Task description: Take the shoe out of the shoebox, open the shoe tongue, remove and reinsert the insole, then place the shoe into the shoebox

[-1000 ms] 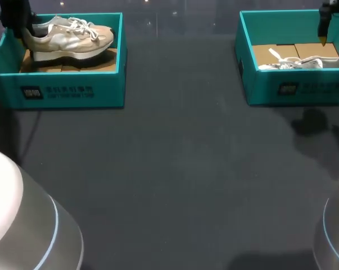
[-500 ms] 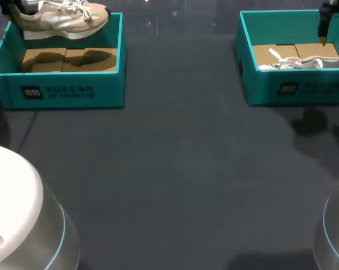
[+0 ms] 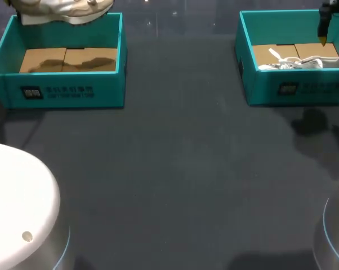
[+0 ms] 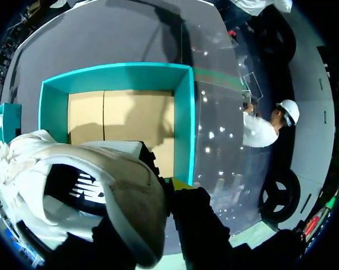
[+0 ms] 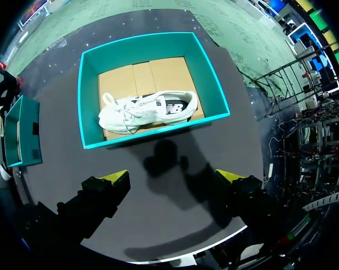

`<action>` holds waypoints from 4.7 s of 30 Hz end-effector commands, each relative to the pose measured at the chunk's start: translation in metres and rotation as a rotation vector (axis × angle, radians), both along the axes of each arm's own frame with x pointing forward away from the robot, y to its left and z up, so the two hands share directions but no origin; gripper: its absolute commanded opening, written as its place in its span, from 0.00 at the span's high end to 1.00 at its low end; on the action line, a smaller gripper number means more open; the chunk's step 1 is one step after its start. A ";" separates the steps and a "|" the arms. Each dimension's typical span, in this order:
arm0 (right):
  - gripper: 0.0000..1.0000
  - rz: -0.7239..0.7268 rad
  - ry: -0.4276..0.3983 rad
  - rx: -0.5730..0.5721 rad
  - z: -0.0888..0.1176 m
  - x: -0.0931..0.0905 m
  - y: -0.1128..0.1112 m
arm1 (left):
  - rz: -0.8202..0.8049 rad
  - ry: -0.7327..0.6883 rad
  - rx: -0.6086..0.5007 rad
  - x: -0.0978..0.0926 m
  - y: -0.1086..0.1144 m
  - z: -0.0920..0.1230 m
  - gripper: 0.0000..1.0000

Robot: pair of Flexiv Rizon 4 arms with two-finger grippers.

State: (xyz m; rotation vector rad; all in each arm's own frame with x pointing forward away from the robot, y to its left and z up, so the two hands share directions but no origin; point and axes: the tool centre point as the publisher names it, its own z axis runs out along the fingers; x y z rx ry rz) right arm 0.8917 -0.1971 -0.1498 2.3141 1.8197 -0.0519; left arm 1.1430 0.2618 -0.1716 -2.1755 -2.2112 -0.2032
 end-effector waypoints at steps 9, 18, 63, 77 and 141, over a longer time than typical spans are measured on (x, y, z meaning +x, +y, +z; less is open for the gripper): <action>0.00 0.000 0.000 0.000 0.000 0.000 0.000 | -0.021 -0.089 0.022 -0.095 -0.054 0.058 1.00; 0.00 0.000 0.000 0.000 0.000 0.000 0.000 | -0.041 -0.081 0.023 -0.164 -0.098 0.061 1.00; 0.00 0.000 0.000 0.000 0.000 0.000 0.000 | -0.097 -0.057 0.058 -0.378 -0.287 -0.069 1.00; 0.00 0.000 0.000 0.000 0.000 0.000 0.000 | -0.124 -0.018 0.048 -0.386 -0.310 -0.128 1.00; 0.00 0.000 0.000 0.000 0.000 0.000 0.000 | 0.104 0.375 -0.261 -0.392 -0.297 -0.071 0.00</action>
